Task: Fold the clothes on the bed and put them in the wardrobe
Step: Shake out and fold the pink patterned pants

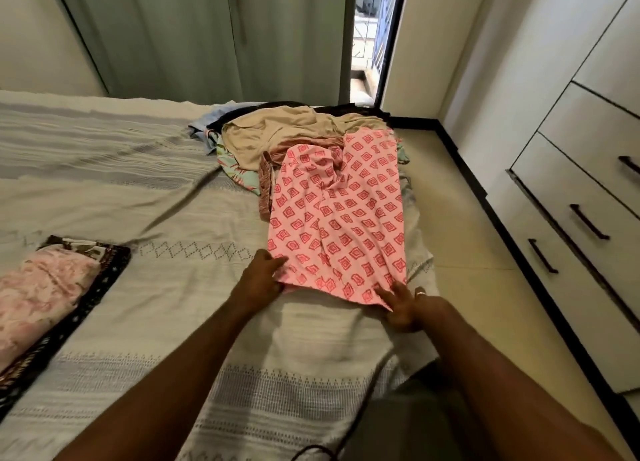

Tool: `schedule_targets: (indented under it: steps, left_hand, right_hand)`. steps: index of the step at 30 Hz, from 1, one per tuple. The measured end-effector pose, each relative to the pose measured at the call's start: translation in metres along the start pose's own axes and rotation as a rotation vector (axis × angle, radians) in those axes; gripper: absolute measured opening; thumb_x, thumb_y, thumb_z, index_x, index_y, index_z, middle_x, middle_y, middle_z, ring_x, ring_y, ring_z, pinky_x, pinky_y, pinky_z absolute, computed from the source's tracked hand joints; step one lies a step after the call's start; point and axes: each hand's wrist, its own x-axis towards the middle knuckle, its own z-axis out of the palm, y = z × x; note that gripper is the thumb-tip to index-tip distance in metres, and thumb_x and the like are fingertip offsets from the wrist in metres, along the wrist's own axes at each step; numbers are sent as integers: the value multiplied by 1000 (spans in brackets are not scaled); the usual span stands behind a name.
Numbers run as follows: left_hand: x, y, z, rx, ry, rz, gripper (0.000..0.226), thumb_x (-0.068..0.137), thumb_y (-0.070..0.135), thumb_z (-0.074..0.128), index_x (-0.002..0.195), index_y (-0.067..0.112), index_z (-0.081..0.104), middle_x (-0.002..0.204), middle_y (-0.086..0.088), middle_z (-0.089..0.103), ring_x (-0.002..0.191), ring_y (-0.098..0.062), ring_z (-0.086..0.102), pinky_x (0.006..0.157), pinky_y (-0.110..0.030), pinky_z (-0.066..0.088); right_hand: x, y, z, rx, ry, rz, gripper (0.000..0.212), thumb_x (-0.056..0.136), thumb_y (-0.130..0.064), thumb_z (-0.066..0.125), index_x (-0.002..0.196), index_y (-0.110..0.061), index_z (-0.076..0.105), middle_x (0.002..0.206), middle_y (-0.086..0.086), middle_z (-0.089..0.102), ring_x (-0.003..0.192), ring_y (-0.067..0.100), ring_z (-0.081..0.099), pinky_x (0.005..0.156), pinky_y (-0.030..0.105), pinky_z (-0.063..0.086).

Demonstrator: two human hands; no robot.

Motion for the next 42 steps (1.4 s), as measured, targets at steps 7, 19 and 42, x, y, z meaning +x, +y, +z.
schedule_targets:
  steps: [7,19,42]
  left_hand:
    - [-30,-2,12,117,87,41,67,81,46,78,140,23,55,133,-12,50,109,-29,62,85,-44,57]
    - [-4,-8,-5,595,-160,407,38,96,14,60,133,22,65,129,-8,66,115,-29,59,93,-37,50]
    - [-65,3,-63,255,-722,434,34,92,41,71,118,20,75,104,17,74,91,0,70,78,-18,53]
  right_hand:
    - [-18,3,-23,-27,46,-89,90,80,-85,36,157,-48,8,168,1,0,151,42,13,119,66,16]
    - [-30,2,-20,-70,61,-253,55,106,-52,16,159,-41,7,169,-7,-6,156,19,-7,119,63,-7]
    - [-71,-44,-27,-219,-465,-299,61,99,-50,54,155,-35,35,160,3,34,143,28,36,117,41,31]
